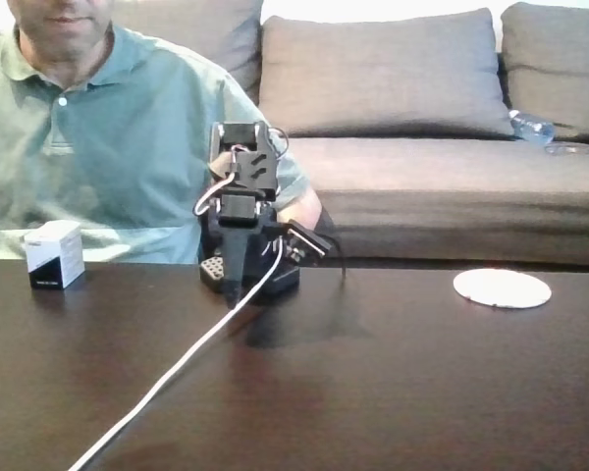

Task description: Grasp a servo box and put it on the zirlivani.

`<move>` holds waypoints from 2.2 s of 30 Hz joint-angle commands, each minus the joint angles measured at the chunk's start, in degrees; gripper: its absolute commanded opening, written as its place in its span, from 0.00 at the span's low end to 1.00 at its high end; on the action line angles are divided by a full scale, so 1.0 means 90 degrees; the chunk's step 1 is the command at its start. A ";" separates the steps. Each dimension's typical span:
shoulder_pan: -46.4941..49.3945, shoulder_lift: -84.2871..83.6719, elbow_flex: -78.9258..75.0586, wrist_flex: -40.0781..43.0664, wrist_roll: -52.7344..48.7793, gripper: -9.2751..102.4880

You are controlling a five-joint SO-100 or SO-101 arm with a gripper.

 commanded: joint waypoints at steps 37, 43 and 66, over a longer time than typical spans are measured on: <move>0.0029 0.0039 -0.0176 0.0068 0.0820 0.08; 0.0186 -0.0059 -0.2100 0.0654 0.0889 0.08; 0.9131 -1.0605 -1.4043 0.2656 0.0273 0.08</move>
